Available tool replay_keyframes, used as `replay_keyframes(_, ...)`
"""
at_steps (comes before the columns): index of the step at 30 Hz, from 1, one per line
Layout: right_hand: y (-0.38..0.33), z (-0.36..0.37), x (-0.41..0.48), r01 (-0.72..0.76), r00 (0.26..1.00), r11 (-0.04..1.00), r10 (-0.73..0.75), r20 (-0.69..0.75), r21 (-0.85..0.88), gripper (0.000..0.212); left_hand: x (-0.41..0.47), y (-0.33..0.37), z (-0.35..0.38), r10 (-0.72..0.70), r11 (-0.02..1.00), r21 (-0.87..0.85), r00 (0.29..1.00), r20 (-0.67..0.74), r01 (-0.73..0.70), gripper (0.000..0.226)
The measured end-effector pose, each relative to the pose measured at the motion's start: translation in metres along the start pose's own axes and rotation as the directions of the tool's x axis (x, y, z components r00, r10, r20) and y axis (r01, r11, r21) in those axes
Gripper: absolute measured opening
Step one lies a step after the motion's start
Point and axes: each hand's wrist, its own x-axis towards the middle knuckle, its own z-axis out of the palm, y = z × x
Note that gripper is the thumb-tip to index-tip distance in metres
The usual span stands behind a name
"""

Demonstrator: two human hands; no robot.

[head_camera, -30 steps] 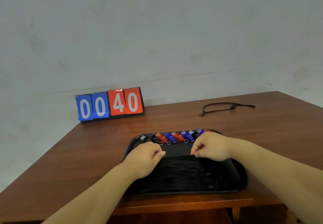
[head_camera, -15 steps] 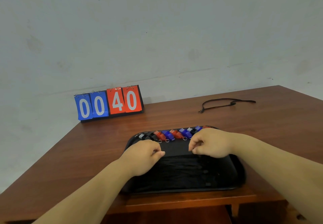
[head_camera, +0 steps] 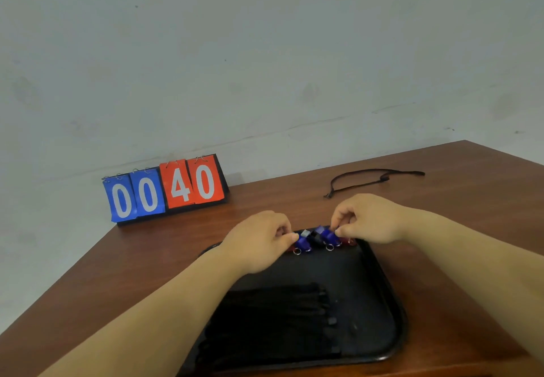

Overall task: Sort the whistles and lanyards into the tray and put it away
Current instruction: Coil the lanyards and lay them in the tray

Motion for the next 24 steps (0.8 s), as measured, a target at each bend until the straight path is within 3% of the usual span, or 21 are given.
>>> replay_keyframes(6, 0.062, -0.017, 0.037, -0.127, 0.982, 0.992, 0.125, -0.139, -0.012, 0.008, 0.082, 0.025, 0.012, 0.036, 0.999, -0.011, 0.998, 0.054, -0.035, 0.039)
replay_keyframes(10, 0.110, -0.035, 0.065, -0.278, 0.937, 0.958, 0.252, -0.243, -0.075, 0.051, 0.143, 0.040, 0.031, 0.040, 0.999, -0.003, 0.994, 0.104, -0.039, 0.058)
replay_keyframes(13, 0.139, -0.033, 0.075, -0.328, 0.942, 0.918, 0.299, -0.153, -0.225, 0.063, 0.184, 0.046, 0.054, -0.023, 1.000, 0.021, 0.985, 0.169, 0.019, 0.071)
replay_keyframes(16, 0.159, -0.030, 0.081, -0.312, 0.950, 0.918, 0.300, -0.089, -0.243, 0.048, 0.216, 0.047, 0.076, -0.087, 0.990, 0.124, 0.976, 0.197, 0.063, 0.076)
replay_keyframes(18, 0.166, -0.031, 0.084, -0.277, 0.958, 0.938, 0.252, -0.140, -0.209, 0.036, 0.228, 0.044, 0.086, -0.109, 0.987, 0.130, 0.983, 0.145, 0.090, 0.065)
replay_keyframes(22, 0.175, -0.029, 0.083, -0.248, 0.951, 0.964, 0.225, -0.211, -0.091, 0.027, 0.239, 0.035, 0.092, -0.129, 0.991, 0.035, 0.986, 0.110, 0.126, 0.014)
replay_keyframes(24, 0.176, -0.028, 0.082, -0.242, 0.939, 0.967, 0.212, -0.269, -0.082, 0.035, 0.239, 0.032, 0.089, -0.127, 0.992, 0.021, 0.985, 0.120, 0.126, 0.014)
